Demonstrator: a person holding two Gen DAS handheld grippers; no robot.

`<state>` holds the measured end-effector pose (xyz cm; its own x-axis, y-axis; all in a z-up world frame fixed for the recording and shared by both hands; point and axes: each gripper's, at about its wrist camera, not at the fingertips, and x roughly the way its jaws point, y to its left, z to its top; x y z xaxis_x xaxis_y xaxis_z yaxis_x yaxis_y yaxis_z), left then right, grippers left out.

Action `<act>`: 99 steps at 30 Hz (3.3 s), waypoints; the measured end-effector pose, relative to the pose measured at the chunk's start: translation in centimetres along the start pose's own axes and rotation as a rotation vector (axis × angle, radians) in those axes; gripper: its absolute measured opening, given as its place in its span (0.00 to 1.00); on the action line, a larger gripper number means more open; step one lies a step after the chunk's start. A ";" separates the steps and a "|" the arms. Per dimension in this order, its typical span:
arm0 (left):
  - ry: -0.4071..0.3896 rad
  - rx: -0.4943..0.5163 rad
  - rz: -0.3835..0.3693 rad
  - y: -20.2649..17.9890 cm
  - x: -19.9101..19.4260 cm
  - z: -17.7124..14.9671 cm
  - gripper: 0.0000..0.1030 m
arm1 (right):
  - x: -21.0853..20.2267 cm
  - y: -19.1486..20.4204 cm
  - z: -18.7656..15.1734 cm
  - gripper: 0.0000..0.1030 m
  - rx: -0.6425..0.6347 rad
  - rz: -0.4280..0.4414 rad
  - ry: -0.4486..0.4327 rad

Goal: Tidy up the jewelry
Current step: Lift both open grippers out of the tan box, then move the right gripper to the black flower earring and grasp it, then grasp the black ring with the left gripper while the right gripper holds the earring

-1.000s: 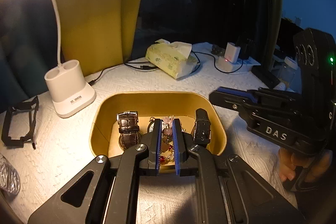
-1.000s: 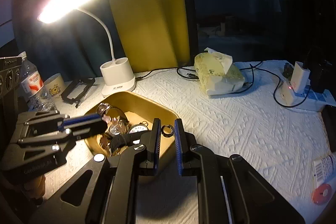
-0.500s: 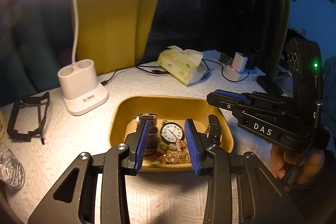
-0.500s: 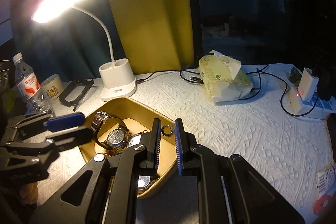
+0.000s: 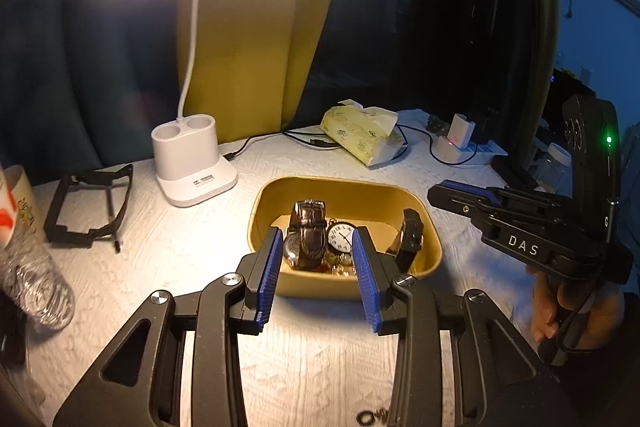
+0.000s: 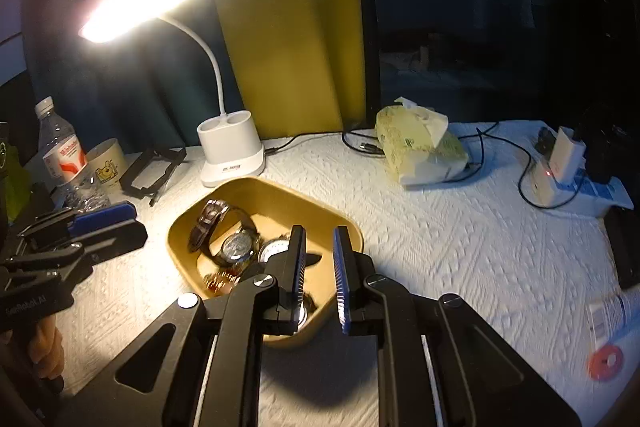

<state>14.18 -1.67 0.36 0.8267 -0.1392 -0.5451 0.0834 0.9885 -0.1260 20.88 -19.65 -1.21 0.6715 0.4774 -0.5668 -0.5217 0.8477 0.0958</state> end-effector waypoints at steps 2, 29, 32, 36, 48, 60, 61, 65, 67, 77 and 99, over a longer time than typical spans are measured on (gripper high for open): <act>-0.006 -0.003 0.002 0.0 -0.7 -0.4 0.37 | -0.7 0.3 -0.5 0.13 -0.001 -0.010 0.003; -0.024 -0.078 0.020 1.6 -8.0 -5.9 0.37 | -5.3 5.3 -6.1 0.13 -0.038 -0.032 0.063; -0.022 -0.083 0.023 1.8 -8.4 -6.5 0.38 | -5.2 6.0 -6.5 0.13 -0.046 -0.025 0.071; -0.019 -0.096 0.027 2.3 -8.7 -7.3 0.38 | -4.8 6.9 -7.1 0.13 -0.058 -0.017 0.088; 0.009 -0.177 0.058 5.6 -9.2 -9.6 0.38 | -1.9 10.6 -9.7 0.13 -0.114 0.060 0.215; 0.033 -0.210 0.055 6.9 -8.2 -10.2 0.38 | -0.6 11.3 -10.5 0.13 -0.141 0.062 0.271; 0.035 -0.211 0.056 6.9 -8.2 -10.3 0.38 | -0.6 11.3 -10.4 0.13 -0.141 0.062 0.274; 0.045 -0.209 0.057 6.9 -7.9 -10.2 0.38 | -0.5 11.4 -10.5 0.13 -0.142 0.064 0.269; 0.048 -0.204 0.059 6.8 -7.8 -10.2 0.38 | -0.4 11.3 -10.5 0.13 -0.137 0.072 0.266; 0.091 -0.158 0.043 4.9 -6.5 -9.9 0.38 | -1.6 10.1 -9.4 0.13 -0.110 0.100 0.205; 0.265 0.126 -0.011 -3.7 -0.7 -9.7 0.31 | -3.0 3.1 -9.3 0.13 0.032 0.104 0.151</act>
<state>7.91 -5.81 -6.80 0.6526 -0.1443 -0.7438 0.1737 0.9840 -0.0386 12.40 -20.63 -6.82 0.5269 0.5242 -0.6691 -0.5654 0.8039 0.1846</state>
